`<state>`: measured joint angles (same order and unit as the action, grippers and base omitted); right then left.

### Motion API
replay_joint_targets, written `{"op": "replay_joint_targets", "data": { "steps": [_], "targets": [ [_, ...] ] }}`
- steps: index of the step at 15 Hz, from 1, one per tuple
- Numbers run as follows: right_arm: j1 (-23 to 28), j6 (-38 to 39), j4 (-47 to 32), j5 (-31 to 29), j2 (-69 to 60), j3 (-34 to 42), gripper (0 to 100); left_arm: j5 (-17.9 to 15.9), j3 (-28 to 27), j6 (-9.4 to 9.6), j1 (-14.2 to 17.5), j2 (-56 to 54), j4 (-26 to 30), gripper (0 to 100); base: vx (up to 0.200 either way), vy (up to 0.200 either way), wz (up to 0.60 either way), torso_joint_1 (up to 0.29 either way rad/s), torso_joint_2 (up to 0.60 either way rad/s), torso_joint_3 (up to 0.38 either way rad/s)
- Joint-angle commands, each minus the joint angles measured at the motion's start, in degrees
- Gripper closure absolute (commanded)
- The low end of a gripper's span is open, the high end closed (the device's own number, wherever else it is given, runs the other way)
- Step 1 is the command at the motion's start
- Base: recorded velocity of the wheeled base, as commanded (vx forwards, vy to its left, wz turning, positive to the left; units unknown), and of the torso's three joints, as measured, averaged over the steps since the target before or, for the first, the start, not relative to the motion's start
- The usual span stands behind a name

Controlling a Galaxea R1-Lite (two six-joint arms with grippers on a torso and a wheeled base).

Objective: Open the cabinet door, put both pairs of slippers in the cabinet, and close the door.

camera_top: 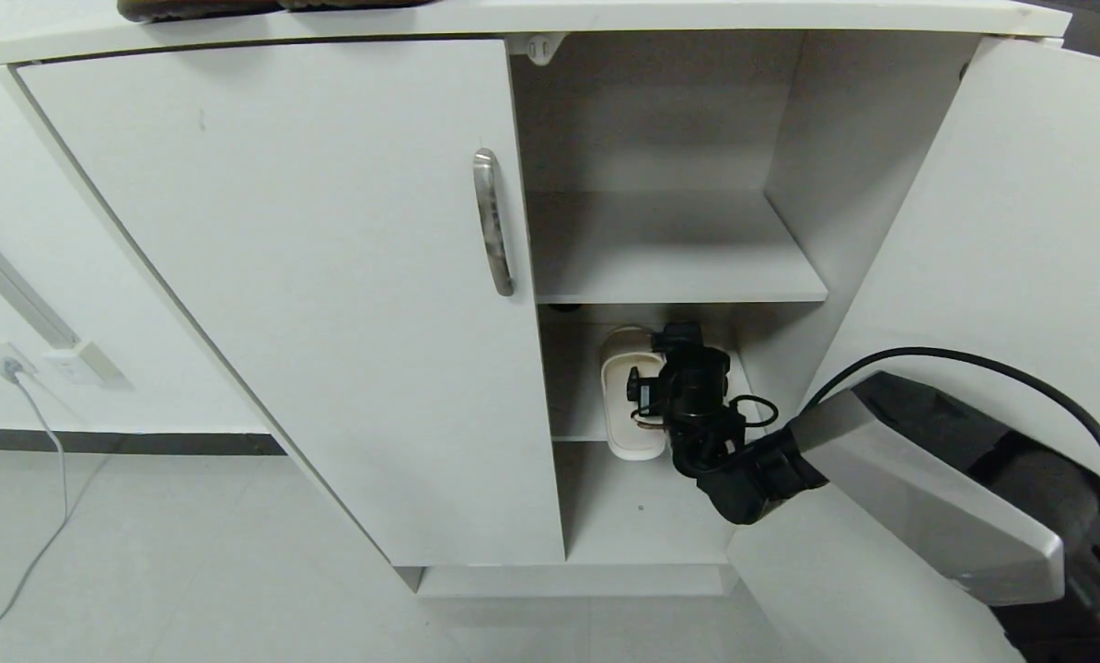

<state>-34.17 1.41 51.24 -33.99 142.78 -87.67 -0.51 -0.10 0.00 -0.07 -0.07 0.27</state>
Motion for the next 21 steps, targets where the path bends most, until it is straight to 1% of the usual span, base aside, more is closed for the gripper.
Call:
{"op": "replay_joint_targets", "data": {
  "steps": [1,4,6,7,8,9,10,16,21],
  "targets": [
    [-2.22,-0.18,3.34,-0.20,-7.07,8.40,0,-0.02,0.01,0.00,-0.01,0.07,0.00,100,0.000,0.000,0.00,0.000,0.00,0.000],
    [-5.12,-0.18,7.47,-0.20,-13.40,19.91,0,-0.02,0.01,0.00,-0.01,0.07,0.00,100,0.000,0.000,0.00,0.000,0.00,0.000],
    [-6.87,-0.18,9.50,-0.29,-16.21,25.27,0,-0.10,0.01,0.00,-0.01,0.07,0.00,100,0.000,0.000,0.00,0.000,0.00,0.000],
    [-8.28,-0.01,11.43,-1.08,-18.06,30.02,0,-0.02,0.01,0.00,-0.01,0.07,0.00,100,0.000,0.000,0.00,0.000,0.00,0.000],
    [-9.07,0.08,12.48,-1.34,-18.50,31.78,0,-0.10,0.01,0.00,-0.01,0.07,0.00,100,0.000,0.000,0.00,0.000,0.00,0.000],
    [-9.95,-0.27,16.18,-1.52,-18.94,35.73,0,-0.10,0.01,0.00,-0.01,0.07,0.00,100,0.000,0.000,0.00,0.000,0.00,0.000],
    [-10.21,-0.45,18.11,-1.43,-19.03,36.96,0,-0.10,0.01,0.09,-0.01,0.07,0.00,100,0.000,0.000,0.00,0.000,0.00,0.000],
    [-10.92,-0.97,18.55,-1.43,-19.11,38.02,0,-0.10,0.01,0.09,-0.01,0.07,0.00,100,-0.200,0.000,0.00,-0.002,0.00,0.006],
    [-11.01,-1.06,18.72,-1.52,-19.20,38.37,0,-0.10,0.01,0.09,-0.01,0.07,0.00,100,0.000,0.000,0.00,0.000,0.00,0.000]
  ]
}}
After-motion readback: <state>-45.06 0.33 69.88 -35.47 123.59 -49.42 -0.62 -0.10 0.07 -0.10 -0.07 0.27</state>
